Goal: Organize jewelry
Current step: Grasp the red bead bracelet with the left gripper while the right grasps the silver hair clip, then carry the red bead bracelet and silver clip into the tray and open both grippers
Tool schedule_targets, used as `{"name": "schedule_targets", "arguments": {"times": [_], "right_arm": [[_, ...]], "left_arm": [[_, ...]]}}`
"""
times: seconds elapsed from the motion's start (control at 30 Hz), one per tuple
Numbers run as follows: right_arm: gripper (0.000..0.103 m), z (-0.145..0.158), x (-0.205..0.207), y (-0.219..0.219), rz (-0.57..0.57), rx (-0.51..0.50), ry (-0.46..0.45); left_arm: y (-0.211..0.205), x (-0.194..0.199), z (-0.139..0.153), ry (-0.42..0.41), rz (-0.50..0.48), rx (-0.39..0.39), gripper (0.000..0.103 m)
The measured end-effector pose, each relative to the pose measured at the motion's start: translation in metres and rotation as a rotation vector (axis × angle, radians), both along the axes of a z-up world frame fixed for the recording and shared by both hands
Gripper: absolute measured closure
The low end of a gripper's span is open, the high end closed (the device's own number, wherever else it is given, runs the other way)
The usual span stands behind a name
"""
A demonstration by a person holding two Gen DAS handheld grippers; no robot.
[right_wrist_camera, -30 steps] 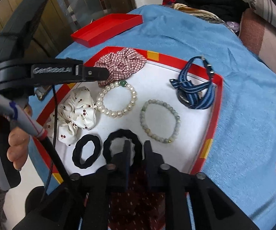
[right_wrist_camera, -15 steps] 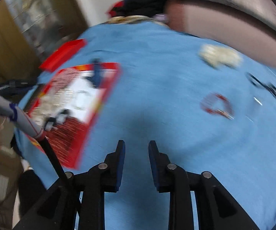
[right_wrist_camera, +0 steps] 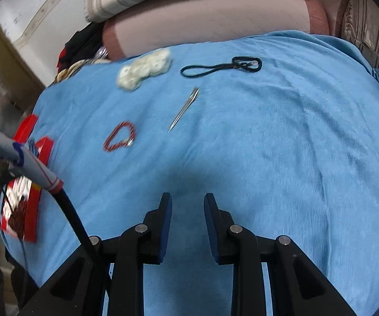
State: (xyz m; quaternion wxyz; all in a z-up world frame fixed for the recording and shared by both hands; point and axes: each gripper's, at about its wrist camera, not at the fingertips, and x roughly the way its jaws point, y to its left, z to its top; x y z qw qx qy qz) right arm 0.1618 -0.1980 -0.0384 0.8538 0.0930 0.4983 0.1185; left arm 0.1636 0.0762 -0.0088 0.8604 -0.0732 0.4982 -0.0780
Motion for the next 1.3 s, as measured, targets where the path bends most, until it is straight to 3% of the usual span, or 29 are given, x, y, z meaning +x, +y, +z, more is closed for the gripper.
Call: {"name": "schedule_targets", "arguments": {"times": [0.33, 0.47, 0.6, 0.63, 0.67, 0.7, 0.9, 1.03, 1.3], "right_arm": [[0.075, -0.027, 0.102, 0.028, -0.01, 0.019, 0.019], [0.075, -0.04, 0.123, 0.03, -0.031, 0.016, 0.016], [0.078, -0.039, 0.132, 0.039, -0.021, -0.02, -0.016], [0.091, -0.039, 0.133, 0.04, -0.016, -0.034, -0.021], [0.094, -0.039, 0.133, 0.042, -0.008, -0.049, -0.025], [0.094, -0.038, 0.132, 0.042, -0.008, -0.054, -0.03], [0.094, -0.012, 0.108, 0.035, -0.017, -0.013, -0.074], [0.094, 0.019, 0.076, 0.035, 0.006, 0.018, -0.118], [0.094, 0.056, 0.032, 0.081, 0.11, 0.047, -0.147]], "left_arm": [[-0.051, 0.086, -0.059, 0.059, -0.067, 0.034, 0.058], [-0.062, 0.097, -0.065, 0.042, -0.098, 0.019, 0.058], [-0.076, 0.099, -0.068, 0.012, -0.121, 0.057, 0.058], [-0.08, 0.097, -0.069, 0.001, -0.129, 0.076, 0.066], [-0.082, 0.096, -0.07, 0.0, -0.136, 0.088, 0.092], [-0.086, 0.094, -0.071, 0.012, -0.148, 0.103, 0.095], [-0.069, 0.07, -0.048, 0.013, -0.118, 0.009, 0.096], [-0.05, 0.038, -0.015, -0.03, -0.096, -0.023, 0.096], [0.011, -0.027, 0.052, -0.119, -0.022, -0.058, 0.096]]}}
